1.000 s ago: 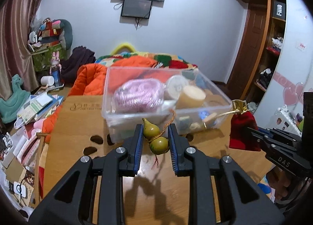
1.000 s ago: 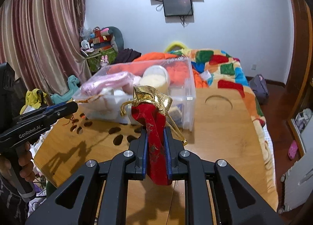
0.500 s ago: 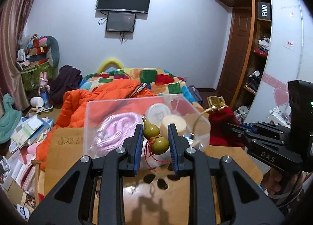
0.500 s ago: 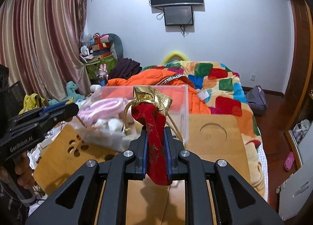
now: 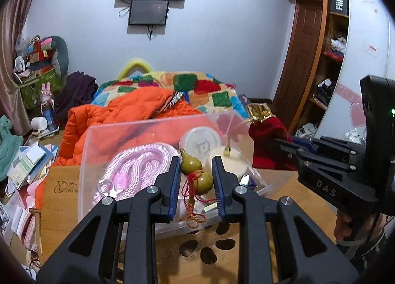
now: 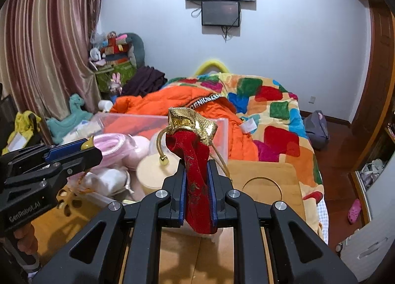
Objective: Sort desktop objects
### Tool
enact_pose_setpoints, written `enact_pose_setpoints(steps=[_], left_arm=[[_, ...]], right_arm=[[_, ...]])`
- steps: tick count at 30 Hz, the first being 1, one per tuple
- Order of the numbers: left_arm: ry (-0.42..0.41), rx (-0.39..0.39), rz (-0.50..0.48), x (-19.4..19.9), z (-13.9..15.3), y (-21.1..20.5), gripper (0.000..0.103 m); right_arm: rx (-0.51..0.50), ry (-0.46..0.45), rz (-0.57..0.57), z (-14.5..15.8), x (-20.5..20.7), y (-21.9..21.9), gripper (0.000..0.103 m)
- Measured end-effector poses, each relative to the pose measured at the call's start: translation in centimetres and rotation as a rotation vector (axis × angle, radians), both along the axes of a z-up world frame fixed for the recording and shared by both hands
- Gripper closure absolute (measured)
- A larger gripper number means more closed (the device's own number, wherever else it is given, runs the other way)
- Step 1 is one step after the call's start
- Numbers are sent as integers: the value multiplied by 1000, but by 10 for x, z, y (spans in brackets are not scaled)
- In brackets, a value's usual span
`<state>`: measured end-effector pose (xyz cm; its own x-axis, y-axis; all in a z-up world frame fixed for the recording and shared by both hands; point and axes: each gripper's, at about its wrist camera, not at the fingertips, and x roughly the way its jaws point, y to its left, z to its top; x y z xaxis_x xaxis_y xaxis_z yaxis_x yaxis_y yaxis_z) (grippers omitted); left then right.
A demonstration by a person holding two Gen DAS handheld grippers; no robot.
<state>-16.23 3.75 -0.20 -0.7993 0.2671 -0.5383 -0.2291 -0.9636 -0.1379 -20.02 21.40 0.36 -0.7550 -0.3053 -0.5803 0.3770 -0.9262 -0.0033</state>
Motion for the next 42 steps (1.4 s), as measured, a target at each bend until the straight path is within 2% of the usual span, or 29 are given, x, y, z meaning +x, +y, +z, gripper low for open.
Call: enact_pose_setpoints(steps=[4, 12, 21, 24, 27, 29, 32, 34, 38, 42], left_arm=[[-27, -9, 0, -9, -11, 2, 78], [-32, -52, -3, -16, -19, 7, 78], [-46, -38, -11, -18, -16, 5, 76], [-41, -32, -7, -15, -13, 4, 70], [-19, -37, -2, -9, -7, 5, 68], [-4, -48, 6, -5, -3, 6, 60], [20, -52, 17, 3, 4, 5, 52], [34, -55, 24, 9, 9, 4, 51], [55, -53, 32, 21, 17, 1, 51], [87, -57, 58, 38, 25, -5, 32]], right_arm=[[55, -6, -7, -12, -11, -6, 88], [91, -22, 13, -25, -20, -17, 85], [153, 14, 12, -20, -15, -25, 77], [139, 22, 15, -15, -11, -23, 71], [135, 36, 18, -8, -6, -23, 71], [139, 47, 18, -4, 0, -24, 70], [131, 59, 23, 2, 7, -23, 61], [128, 75, 24, 6, 14, -22, 50], [116, 94, 29, 13, 29, -21, 45], [92, 103, 24, 20, 43, -15, 32]])
